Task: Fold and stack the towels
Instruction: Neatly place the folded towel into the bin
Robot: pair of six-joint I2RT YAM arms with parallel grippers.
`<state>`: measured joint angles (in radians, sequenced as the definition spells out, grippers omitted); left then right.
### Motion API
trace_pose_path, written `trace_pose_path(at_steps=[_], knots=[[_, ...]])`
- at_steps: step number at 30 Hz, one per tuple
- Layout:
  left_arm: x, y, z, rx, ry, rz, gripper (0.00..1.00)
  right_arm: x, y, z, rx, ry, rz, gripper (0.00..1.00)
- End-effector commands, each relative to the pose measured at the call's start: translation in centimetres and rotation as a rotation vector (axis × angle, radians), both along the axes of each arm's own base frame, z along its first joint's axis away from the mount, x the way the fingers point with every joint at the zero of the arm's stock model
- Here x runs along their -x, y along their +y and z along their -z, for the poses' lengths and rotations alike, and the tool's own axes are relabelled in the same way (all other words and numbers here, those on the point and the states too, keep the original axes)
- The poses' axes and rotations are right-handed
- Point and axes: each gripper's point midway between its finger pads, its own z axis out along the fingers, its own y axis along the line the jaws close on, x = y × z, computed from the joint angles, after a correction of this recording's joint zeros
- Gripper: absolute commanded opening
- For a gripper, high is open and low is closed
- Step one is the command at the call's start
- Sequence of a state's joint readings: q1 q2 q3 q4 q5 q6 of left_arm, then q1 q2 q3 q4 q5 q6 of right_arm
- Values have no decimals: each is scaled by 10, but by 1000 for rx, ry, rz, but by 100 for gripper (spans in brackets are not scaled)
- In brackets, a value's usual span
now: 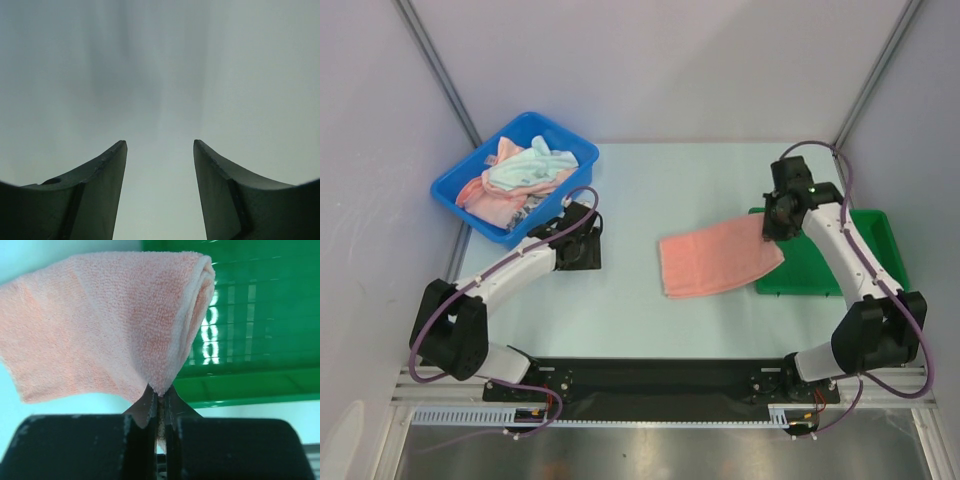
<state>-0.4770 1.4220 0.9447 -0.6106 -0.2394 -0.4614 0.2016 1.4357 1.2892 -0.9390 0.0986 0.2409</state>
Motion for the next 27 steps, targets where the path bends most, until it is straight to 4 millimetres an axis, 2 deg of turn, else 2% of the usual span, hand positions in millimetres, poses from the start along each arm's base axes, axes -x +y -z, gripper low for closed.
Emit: trace_pose_path(at_steps=[1,2,5,8,9,16,19,25,27], knots=[[-8,-12,-23,64,-49,45,62,-1,-50,-36,156,-33,59,0],[-7,-15,-25,77,-47,57,62,-3,-68,-39,173,-31,110,0],[-6,-16,-27,79,-47,72,62,-9,-98,-47,239,-21,158,0],[-11,-16,-31,72,-61,72,62,-14,-116,-51,338,2,146,0],[-13,-16,-34,68,-58,74,62,-12,-138,-52,372,22,195,0],[-22,-19,-51,50,-67,92,62,-23,-199,-39,378,81,320,0],[-29,-16,-63,22,-86,84,62,-24,-220,-30,391,103,355,0],[-42,-23,-81,29,-106,101,63,-26,-245,-5,364,160,400,0],[-44,-26,-85,37,-113,105,63,-28,-254,-6,392,135,421,0]])
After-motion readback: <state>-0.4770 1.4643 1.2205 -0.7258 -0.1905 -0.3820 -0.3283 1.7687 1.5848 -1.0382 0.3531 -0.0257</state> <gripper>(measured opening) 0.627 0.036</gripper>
